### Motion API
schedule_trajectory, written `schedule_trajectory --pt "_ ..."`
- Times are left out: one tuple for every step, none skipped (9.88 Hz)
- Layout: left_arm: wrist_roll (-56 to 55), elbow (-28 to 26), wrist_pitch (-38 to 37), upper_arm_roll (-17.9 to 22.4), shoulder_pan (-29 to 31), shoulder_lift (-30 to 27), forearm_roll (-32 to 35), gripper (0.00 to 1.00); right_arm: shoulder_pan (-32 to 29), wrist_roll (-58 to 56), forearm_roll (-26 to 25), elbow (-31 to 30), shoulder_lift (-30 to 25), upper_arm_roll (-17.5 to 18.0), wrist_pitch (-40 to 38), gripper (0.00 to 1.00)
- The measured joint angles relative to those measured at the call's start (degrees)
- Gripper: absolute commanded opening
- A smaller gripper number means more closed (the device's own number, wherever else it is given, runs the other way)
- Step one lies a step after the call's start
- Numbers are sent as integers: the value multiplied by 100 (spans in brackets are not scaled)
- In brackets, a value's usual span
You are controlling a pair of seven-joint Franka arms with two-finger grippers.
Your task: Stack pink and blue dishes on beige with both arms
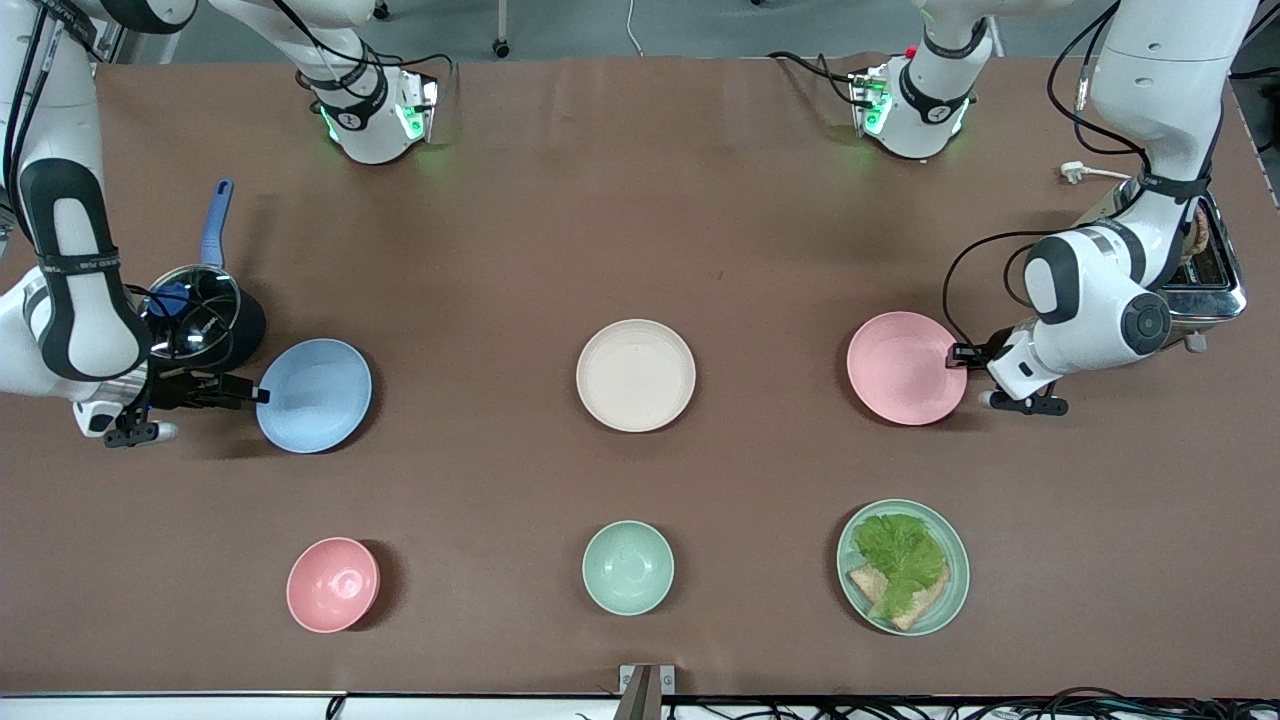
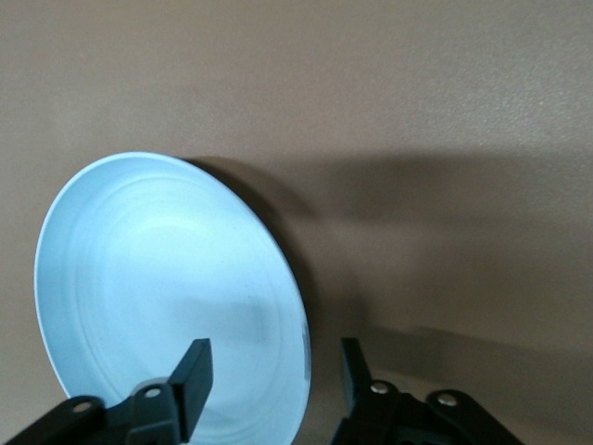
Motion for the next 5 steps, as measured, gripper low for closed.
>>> schedule_trajectory --pt "3 14 0 -6 0 -39 -15 0 0 -56 73 -47 7 -1 0 55" --pt "35 39 -39 -31 -5 -165 -35 0 0 -101 138 -119 17 -2 2 55" --pt "33 49 -151 -71 -25 -339 -35 0 -1 -131 179 -158 34 -9 8 55" --pt "-14 69 -365 -210 -30 -541 -35 0 -2 -160 186 -189 38 -33 11 54" --pt "-147 86 -559 -477 -34 -761 -36 0 -3 -195 189 -225 39 -61 12 49"
